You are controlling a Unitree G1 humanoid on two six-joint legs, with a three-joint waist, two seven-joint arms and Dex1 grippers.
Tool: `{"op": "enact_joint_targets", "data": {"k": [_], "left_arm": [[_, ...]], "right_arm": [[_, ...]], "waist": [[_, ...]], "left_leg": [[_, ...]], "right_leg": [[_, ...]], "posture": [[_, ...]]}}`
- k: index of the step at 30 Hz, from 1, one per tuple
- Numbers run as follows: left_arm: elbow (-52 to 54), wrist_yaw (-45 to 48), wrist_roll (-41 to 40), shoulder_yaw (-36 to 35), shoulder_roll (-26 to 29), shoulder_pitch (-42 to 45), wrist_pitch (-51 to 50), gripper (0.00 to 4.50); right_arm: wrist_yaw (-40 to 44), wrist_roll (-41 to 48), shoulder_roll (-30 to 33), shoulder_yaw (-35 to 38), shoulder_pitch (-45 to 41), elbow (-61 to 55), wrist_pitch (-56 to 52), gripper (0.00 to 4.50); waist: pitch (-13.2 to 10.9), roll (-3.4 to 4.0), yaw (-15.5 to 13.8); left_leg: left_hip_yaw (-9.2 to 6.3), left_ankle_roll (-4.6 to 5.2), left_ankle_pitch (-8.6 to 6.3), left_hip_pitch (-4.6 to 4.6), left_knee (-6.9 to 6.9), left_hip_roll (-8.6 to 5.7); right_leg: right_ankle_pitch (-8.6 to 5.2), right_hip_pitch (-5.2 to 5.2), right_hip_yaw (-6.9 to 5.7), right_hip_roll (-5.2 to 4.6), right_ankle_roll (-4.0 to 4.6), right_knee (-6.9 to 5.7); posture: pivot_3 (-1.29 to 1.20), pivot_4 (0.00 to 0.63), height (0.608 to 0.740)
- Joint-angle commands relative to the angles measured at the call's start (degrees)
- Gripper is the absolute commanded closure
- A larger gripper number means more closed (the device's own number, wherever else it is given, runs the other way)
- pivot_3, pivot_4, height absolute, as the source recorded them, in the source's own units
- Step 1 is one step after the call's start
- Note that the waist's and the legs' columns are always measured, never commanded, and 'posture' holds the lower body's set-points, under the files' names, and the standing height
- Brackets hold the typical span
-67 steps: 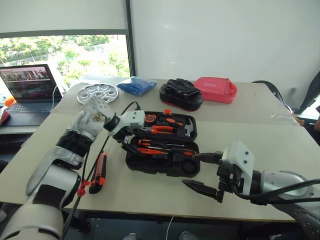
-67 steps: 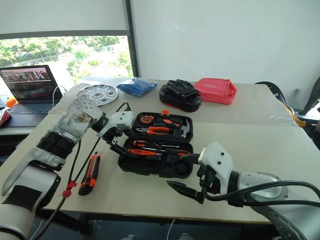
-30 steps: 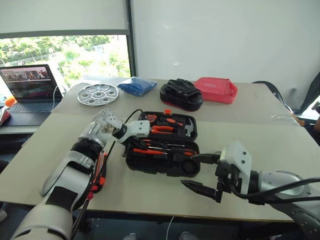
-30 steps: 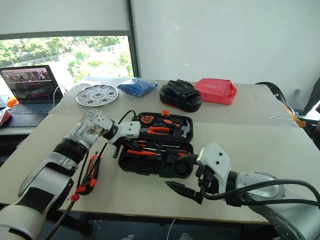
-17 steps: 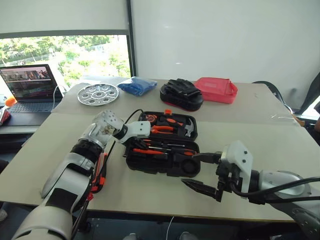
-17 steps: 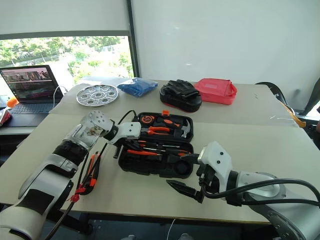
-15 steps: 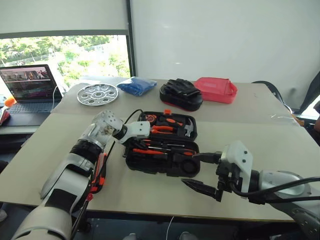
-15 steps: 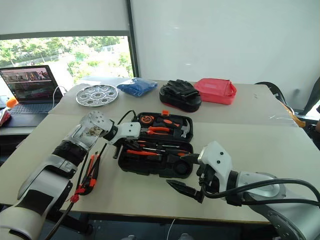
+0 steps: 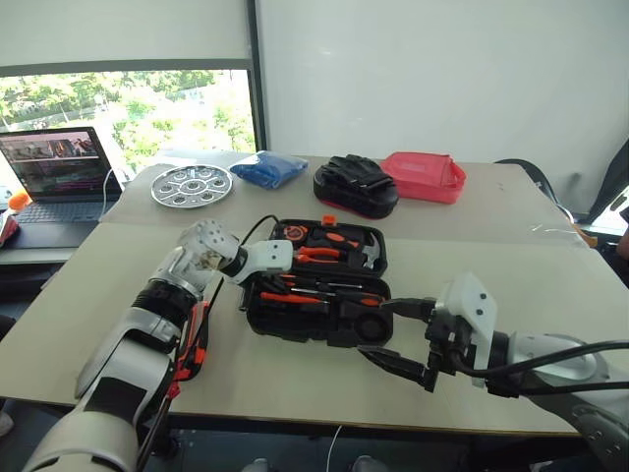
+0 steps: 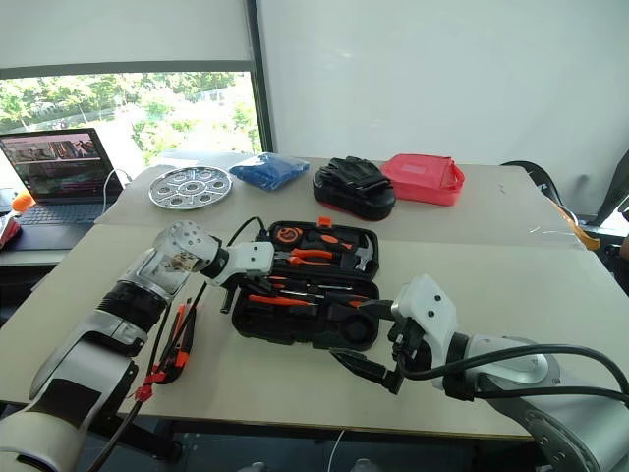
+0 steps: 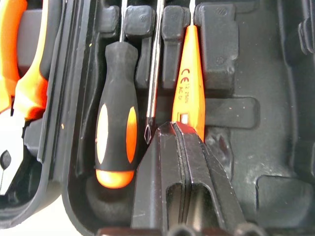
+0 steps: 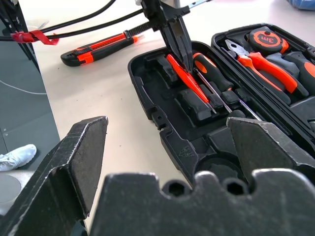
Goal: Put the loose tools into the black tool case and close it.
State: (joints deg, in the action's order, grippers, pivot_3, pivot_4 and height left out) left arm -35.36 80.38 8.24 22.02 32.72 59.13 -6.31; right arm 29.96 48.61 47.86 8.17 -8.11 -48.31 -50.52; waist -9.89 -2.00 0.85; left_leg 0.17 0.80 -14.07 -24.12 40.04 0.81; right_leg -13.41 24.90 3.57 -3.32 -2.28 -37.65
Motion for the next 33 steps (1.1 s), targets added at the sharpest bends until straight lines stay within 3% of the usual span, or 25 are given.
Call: {"op": "enact_joint_targets", "data": {"k": [1, 33], "left_arm": [[5.13, 1.90, -2.11, -2.09, 1.57, 0.18, -2.52, 4.48], [8.22, -1.12, 0.94, 0.08, 0.35, -5.15, -2.11, 4.48]], "right_arm": [[0.35, 1.08, 0.16, 0.98, -0.75, -0.66, 0.68, 0.00], [0.02, 1.12, -0.25, 0.16, -1.26, -0.23, 0.65, 0.00]], "waist": [[0.00, 0.00, -0.02], [0.01, 0.01, -0.03]], "left_leg": [[0.00, 0.00, 0.00, -0.01, 0.00, 0.00], [0.00, 0.00, 0.00, 0.07, 0.00, 0.00]], "right_leg": [[0.00, 0.00, 0.00, 0.00, 0.00, 0.00], [0.00, -0.07, 0.01, -0.01, 0.00, 0.00]], "posture": [[0.00, 0.150, 0.740], [0.00, 0.150, 0.740]]}}
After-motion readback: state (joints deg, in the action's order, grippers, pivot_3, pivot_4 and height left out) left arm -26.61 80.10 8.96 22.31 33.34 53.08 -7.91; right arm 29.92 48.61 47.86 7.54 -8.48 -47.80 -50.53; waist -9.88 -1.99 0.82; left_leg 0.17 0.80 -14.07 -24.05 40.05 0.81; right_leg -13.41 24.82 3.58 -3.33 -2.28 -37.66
